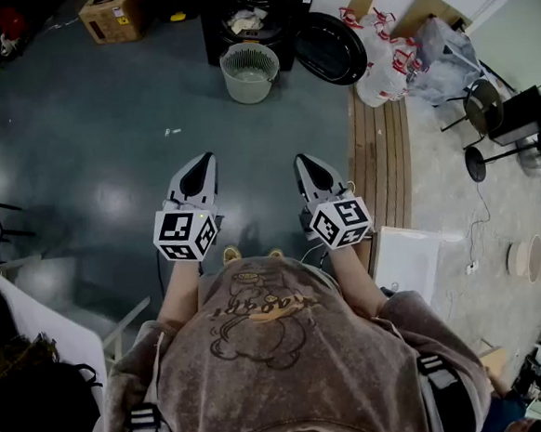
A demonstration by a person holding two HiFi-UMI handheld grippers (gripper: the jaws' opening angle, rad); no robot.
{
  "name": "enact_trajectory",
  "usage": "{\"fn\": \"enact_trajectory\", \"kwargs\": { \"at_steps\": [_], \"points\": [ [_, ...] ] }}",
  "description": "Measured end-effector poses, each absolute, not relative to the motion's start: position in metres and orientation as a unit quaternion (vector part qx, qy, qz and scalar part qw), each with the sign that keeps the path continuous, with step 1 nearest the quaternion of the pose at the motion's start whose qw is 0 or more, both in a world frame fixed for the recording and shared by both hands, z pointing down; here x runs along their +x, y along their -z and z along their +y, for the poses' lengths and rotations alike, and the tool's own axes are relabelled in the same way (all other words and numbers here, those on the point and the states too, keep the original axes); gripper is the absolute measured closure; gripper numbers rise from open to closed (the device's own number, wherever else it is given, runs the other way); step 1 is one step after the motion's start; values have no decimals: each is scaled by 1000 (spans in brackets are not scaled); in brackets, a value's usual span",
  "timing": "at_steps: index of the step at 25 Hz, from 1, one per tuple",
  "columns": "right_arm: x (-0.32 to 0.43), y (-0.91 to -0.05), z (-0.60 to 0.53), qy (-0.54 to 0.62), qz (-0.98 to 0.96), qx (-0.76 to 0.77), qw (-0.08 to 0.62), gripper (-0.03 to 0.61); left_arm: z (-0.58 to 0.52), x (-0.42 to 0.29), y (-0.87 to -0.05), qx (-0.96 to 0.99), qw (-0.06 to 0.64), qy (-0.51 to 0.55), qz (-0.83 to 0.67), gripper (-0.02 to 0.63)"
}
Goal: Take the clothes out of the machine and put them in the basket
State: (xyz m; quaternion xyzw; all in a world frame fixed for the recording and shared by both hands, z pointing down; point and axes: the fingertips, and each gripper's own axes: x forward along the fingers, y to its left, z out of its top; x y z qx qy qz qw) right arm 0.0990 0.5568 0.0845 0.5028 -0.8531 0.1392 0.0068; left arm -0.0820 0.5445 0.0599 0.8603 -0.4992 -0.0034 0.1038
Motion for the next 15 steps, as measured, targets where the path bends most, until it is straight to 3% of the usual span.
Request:
{"fn": "enact_trajectory", "kwargs": {
  "at_steps": [15],
  "points": [
    [49, -97, 548, -142, -848, 510, 10, 586, 522, -116, -68, 879, 101, 5, -465, 607]
  ]
}}
